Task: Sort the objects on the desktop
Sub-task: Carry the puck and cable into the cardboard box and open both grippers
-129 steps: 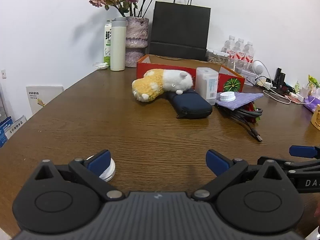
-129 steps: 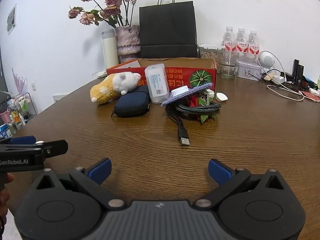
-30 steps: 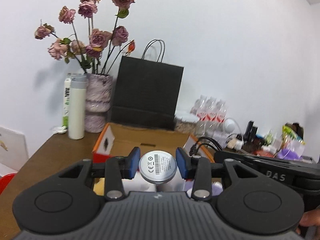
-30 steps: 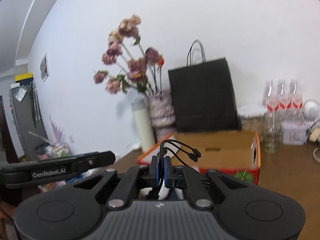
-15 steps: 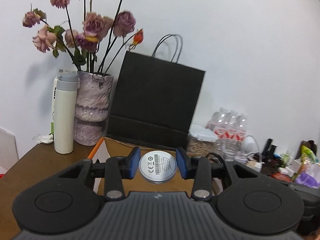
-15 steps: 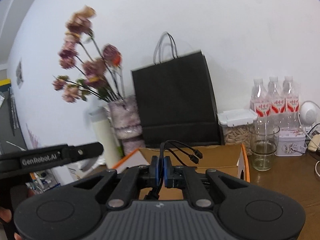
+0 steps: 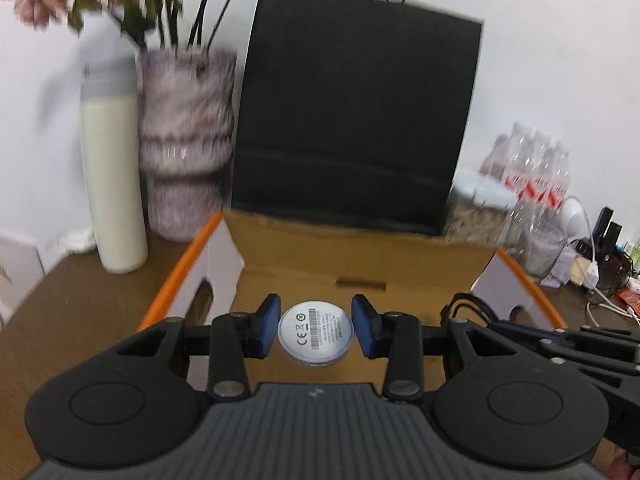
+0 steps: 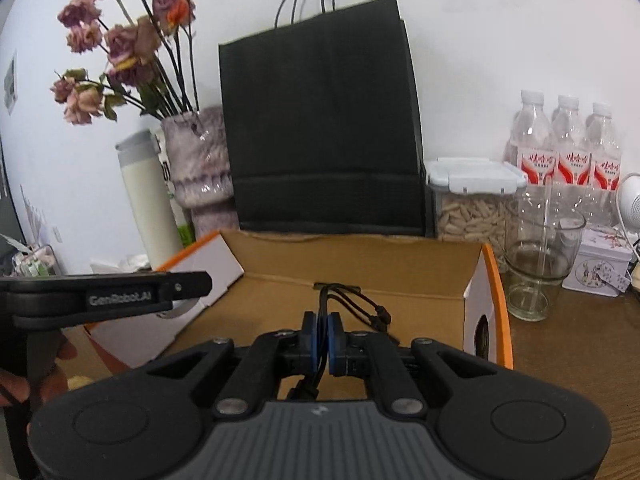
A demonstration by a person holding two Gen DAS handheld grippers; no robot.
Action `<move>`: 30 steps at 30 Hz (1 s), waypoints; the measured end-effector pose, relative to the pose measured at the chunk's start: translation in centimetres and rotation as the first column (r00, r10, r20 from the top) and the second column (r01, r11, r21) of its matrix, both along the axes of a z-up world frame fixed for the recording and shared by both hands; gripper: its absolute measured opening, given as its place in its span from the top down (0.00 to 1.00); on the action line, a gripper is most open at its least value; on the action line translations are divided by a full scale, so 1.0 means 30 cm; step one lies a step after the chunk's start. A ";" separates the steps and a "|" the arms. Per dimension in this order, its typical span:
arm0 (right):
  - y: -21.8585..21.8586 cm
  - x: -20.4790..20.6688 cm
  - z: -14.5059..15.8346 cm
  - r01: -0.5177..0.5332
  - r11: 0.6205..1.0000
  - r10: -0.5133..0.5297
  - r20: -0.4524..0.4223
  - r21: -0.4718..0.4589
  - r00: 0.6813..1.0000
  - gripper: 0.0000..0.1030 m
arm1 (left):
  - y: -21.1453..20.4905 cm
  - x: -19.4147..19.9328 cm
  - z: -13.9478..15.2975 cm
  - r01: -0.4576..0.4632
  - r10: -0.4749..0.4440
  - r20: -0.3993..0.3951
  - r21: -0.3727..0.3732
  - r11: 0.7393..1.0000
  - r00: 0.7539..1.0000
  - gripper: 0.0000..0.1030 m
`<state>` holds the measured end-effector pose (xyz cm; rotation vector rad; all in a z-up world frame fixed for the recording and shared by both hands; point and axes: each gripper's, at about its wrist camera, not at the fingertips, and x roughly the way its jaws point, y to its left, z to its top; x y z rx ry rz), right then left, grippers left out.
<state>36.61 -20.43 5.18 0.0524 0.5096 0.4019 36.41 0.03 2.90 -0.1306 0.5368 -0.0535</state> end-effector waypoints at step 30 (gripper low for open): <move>-0.016 0.065 0.001 0.072 0.997 -0.073 -0.001 -0.041 0.997 0.00 | 0.072 0.111 -0.043 0.037 -0.041 -0.136 -0.036 0.999 0.990 0.00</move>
